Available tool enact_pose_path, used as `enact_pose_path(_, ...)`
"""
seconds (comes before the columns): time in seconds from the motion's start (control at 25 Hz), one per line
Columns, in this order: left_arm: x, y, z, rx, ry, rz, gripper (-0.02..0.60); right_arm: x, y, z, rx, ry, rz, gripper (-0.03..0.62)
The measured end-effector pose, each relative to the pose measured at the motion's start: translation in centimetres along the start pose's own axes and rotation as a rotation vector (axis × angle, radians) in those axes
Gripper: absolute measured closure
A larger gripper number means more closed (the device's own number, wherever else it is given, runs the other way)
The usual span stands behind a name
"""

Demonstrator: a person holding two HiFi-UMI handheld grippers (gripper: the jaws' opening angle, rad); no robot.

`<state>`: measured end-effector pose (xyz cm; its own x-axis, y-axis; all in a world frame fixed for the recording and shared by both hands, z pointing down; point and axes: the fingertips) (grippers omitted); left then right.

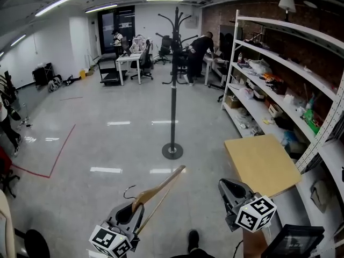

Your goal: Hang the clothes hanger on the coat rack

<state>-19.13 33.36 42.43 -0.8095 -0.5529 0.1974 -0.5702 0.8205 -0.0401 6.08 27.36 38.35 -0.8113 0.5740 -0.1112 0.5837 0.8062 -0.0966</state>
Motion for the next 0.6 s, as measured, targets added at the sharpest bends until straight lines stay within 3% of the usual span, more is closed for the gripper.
enact_pose_path(0.36,2.7,-10.2,2.9,-0.014,-0.025,0.07,0.529,-8.6,-7.1,1.6,-0.015,-0.027,0.079,0.586)
enact_pose_path(0.6,2.5,-18.2,3.8,-0.024,-0.037,0.056,0.531,-14.8,-10.3,2.6,-0.029,-0.026,0.119,0.586)
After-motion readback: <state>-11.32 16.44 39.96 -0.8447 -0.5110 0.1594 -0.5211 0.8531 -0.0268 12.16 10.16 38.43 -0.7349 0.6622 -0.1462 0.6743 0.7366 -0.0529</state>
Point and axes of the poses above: the fingertips, and each gripper's own axes: y backward along the fingers, x to its left, z out of its top, and after that the axes turned 1 degree about x, right-handed
